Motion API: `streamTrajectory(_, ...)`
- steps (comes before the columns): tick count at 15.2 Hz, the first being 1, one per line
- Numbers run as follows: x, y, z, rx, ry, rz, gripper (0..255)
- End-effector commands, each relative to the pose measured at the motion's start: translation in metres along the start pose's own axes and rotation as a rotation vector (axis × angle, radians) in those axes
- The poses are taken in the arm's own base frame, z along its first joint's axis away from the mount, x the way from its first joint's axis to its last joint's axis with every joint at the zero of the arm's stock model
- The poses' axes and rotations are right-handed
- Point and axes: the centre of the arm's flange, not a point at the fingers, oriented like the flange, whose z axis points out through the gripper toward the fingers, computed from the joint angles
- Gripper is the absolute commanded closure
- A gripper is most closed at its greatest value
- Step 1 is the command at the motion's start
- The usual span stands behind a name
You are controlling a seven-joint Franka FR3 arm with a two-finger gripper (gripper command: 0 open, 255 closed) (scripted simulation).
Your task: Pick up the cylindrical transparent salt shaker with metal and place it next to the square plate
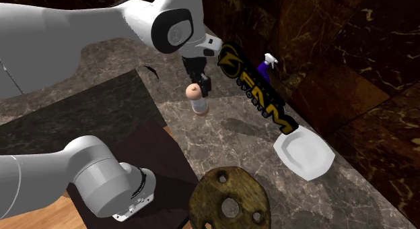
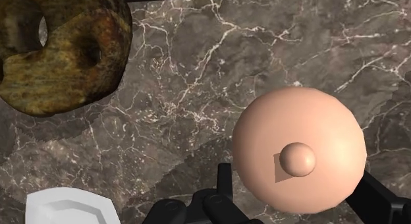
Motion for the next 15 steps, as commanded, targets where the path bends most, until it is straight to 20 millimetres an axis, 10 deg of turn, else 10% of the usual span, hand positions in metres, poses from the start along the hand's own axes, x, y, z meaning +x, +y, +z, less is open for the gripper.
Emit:
streamTrajectory(1, 0.000, 0.002, -0.011, 0.000, 0.000, 0.000, 255)
streamTrajectory(15, -0.001, 0.014, -0.084, 0.000, 0.000, 0.000, 255)
